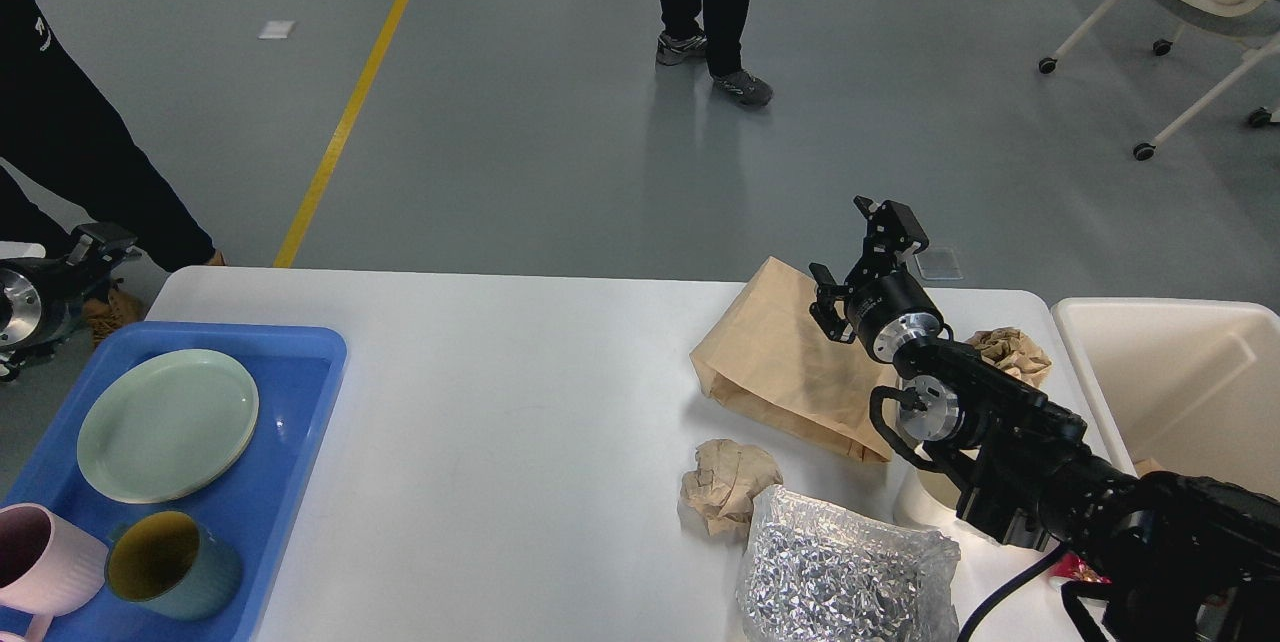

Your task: Tidy desktop

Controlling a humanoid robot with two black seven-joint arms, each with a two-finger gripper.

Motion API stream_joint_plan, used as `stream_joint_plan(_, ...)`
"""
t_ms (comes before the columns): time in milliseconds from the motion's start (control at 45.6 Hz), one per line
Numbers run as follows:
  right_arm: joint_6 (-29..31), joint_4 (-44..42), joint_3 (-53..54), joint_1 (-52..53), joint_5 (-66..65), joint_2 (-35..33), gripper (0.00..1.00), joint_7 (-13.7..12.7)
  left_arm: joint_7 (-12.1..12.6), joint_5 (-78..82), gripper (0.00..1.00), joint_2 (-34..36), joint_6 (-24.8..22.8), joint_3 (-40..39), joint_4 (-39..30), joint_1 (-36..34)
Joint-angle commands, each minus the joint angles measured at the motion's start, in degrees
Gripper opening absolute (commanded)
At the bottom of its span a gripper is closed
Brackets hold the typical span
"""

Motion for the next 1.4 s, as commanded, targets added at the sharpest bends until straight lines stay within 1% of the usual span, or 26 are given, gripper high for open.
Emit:
stream_joint_plan(0, 0.0, 0.0, 0.0, 0.0, 0.0, 0.0, 1.00, 0.0, -4.0, 0.0, 0.96, -2.7, 7.8, -4.5, 0.0, -0.1)
stream_joint_plan(44, 0.0, 0.0, 0.0, 0.0, 0.0, 0.0, 1.00, 0.0, -5.4, -0.1, 0.96, -3.4, 9.4, -4.9, 0.0, -0.3)
stream_joint_plan(88, 0.0, 0.0, 0.0, 0.0, 0.0, 0.0, 1.00, 0.0, -6.0, -0.2, 0.96, -4.2, 10.4, -5.7, 0.0, -0.5)
stream_joint_plan(153, 0.0, 0.0, 0.0, 0.0, 0.0, 0.0, 1.00, 0.0, -5.7, -1.0, 0.96, -6.1, 11.0, -9.2, -0.1, -1.3)
stream_joint_plan(219, 0.0, 0.0, 0.0, 0.0, 0.0, 0.0, 1.00, 0.0, -5.4, -2.0, 0.96, -7.3, 11.0, -14.9, -0.1, -2.4)
stream_joint_plan(416, 0.0, 0.0, 0.0, 0.0, 0.0, 0.0, 1.00, 0.0, -5.0, -2.3, 0.96, -8.1, 10.4, -32.0, -0.6, -4.6)
stream_joint_plan(460, 0.0, 0.0, 0.0, 0.0, 0.0, 0.0, 1.00, 0.0, -4.3, -2.5, 0.96, -8.6, 10.4, -36.8, -0.6, -4.8)
stream_joint_plan(504, 0.0, 0.0, 0.0, 0.0, 0.0, 0.0, 1.00, 0.0, -3.1, -2.6, 0.96, -9.2, 10.4, -41.7, -0.6, -4.9)
stream_joint_plan(657, 0.0, 0.0, 0.0, 0.0, 0.0, 0.0, 1.00, 0.0, 2.9, -2.6, 0.96, -10.7, 10.3, -57.8, -1.0, -6.1)
stream_joint_plan(723, 0.0, 0.0, 0.0, 0.0, 0.0, 0.0, 1.00, 0.0, 4.3, -2.6, 0.96, -11.0, 10.2, -62.4, -1.3, -6.8)
stream_joint_plan(789, 0.0, 0.0, 0.0, 0.0, 0.0, 0.0, 1.00, 0.0, 4.5, -2.6, 0.96, -11.2, 10.2, -65.2, -1.8, -8.0)
stream_joint_plan(898, 0.0, 0.0, 0.0, 0.0, 0.0, 0.0, 1.00, 0.0, 3.8, -2.6, 0.96, -12.1, 10.2, -65.7, -2.7, -9.7)
stream_joint_plan(1051, 0.0, 0.0, 0.0, 0.0, 0.0, 0.0, 1.00, 0.0, 3.7, -5.0, 0.96, -14.0, 10.2, -67.4, -2.7, -12.8)
stream_joint_plan(1161, 0.0, 0.0, 0.0, 0.0, 0.0, 0.0, 1.00, 0.0, 3.3, -7.1, 0.96, -14.2, 10.2, -68.6, -2.7, -13.0)
stream_joint_plan(1380, 0.0, 0.0, 0.0, 0.0, 0.0, 0.0, 1.00, 0.0, 1.8, -6.6, 0.96, -16.1, 9.7, -66.9, -2.7, -12.0)
